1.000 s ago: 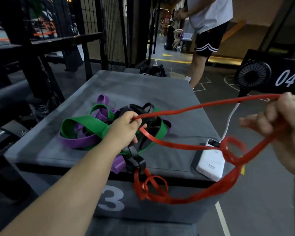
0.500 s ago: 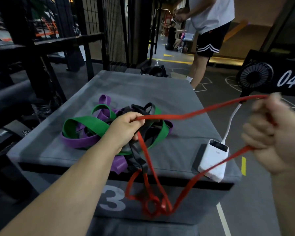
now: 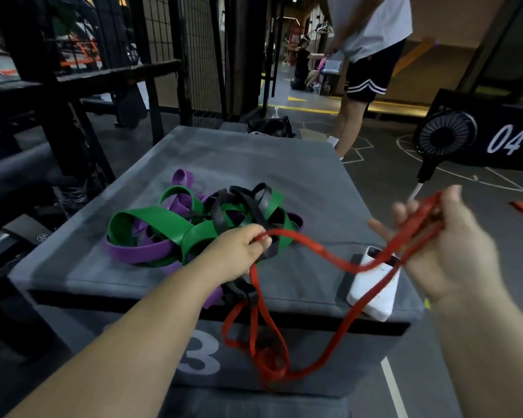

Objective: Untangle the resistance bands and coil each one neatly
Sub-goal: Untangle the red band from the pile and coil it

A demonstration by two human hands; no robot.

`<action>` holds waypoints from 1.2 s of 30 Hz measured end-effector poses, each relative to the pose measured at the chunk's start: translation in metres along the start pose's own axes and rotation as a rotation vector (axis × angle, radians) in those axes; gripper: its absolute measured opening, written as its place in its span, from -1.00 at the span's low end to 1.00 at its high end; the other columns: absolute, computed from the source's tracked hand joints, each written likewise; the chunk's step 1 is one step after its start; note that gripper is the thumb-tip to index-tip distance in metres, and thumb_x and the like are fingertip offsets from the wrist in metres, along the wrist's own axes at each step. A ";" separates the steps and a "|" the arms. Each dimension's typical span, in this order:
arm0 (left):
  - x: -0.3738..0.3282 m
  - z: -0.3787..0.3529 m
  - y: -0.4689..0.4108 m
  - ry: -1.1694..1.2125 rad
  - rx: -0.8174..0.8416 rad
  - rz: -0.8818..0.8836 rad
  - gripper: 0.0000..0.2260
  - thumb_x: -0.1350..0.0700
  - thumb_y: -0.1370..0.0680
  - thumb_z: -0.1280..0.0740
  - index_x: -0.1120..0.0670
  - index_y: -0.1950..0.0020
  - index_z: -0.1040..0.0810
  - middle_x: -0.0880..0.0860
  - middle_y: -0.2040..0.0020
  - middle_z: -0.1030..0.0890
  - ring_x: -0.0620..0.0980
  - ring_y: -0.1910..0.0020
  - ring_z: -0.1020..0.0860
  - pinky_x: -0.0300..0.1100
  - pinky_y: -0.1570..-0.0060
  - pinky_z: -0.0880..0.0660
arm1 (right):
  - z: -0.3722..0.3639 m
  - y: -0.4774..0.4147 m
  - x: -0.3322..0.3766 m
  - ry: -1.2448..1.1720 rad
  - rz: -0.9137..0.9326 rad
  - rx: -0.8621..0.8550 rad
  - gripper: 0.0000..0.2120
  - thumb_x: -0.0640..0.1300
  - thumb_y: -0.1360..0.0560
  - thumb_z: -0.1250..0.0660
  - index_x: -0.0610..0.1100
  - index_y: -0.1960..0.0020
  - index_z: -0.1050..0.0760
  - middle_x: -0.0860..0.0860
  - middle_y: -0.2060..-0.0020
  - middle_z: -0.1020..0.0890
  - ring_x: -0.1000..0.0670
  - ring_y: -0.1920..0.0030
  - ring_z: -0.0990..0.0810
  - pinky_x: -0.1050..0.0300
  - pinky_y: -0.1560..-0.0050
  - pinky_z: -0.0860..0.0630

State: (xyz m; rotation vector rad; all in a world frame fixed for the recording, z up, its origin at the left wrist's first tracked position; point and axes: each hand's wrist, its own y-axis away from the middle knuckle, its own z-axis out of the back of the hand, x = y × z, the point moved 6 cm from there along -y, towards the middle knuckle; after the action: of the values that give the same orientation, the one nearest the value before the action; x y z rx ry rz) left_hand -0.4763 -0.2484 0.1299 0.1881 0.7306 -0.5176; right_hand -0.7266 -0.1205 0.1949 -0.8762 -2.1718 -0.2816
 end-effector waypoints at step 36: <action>-0.002 -0.020 0.009 -0.127 0.155 -0.013 -0.84 -0.11 -0.61 -0.16 -0.08 0.06 -0.45 -0.02 0.19 -0.58 0.00 0.20 -0.60 0.05 0.07 -0.51 | -0.028 0.020 -0.031 0.474 -0.095 0.234 -0.73 0.06 -0.52 -0.33 -0.07 0.23 -0.37 0.03 0.47 -0.45 0.13 0.62 -0.24 0.32 0.57 -0.26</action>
State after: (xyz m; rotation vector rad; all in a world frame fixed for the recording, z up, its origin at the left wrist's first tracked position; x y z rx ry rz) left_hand -0.4844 -0.2331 0.1164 0.2927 0.5681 -0.5941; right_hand -0.6826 -0.1338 0.1907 -0.5122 -1.7608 -0.2461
